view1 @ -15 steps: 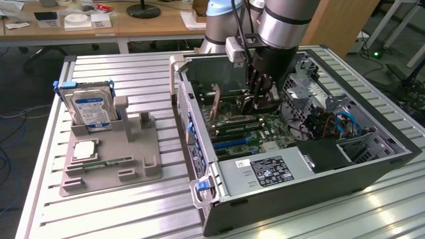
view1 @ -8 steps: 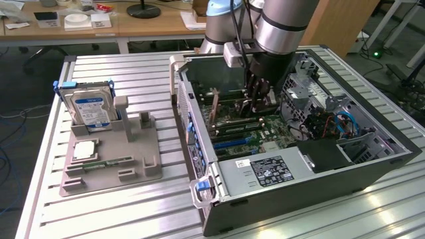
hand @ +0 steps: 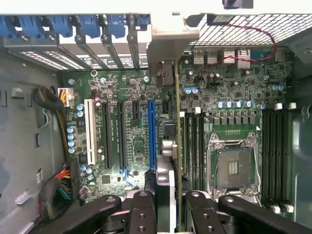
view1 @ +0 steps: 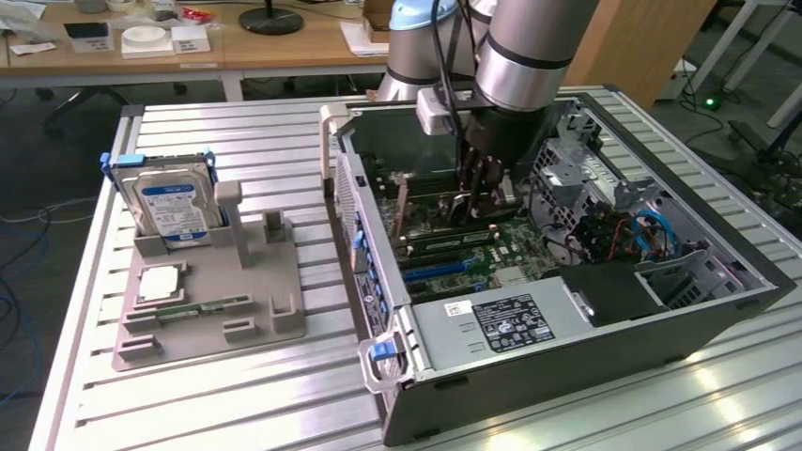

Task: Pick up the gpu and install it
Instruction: 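Insert the gpu into the slot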

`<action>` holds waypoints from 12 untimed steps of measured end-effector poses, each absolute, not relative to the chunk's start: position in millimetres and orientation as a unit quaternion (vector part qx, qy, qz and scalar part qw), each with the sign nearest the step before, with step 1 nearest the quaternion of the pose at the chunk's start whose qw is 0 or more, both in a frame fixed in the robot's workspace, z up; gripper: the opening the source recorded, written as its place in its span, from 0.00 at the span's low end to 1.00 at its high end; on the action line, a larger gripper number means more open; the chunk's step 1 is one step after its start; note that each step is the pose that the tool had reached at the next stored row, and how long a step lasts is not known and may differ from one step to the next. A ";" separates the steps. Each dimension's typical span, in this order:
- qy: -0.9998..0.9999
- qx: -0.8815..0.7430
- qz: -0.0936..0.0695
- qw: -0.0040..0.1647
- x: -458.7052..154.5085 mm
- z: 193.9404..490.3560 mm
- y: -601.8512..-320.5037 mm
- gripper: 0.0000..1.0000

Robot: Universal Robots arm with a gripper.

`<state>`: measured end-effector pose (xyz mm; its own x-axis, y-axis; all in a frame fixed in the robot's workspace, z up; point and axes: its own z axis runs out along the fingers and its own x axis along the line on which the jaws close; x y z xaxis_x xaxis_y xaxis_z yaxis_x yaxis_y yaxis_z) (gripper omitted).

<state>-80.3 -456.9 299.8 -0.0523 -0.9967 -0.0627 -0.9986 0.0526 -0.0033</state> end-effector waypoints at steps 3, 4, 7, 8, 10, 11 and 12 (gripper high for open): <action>0.725 -0.688 0.020 0.024 -80.4 296.8 -458.7 0.28; 0.725 -0.688 0.020 0.024 -80.4 295.4 -459.7 0.28; 0.725 -0.688 0.021 0.023 -82.1 290.4 -460.4 0.28; 0.725 -0.688 0.021 0.022 -83.3 289.2 -460.4 0.28; 0.725 -0.688 0.022 0.018 -84.3 287.2 -460.4 0.28; 0.725 -0.688 0.022 0.015 -84.4 286.4 -460.4 0.28; 0.725 -0.688 0.022 0.013 -84.4 286.1 -460.4 0.28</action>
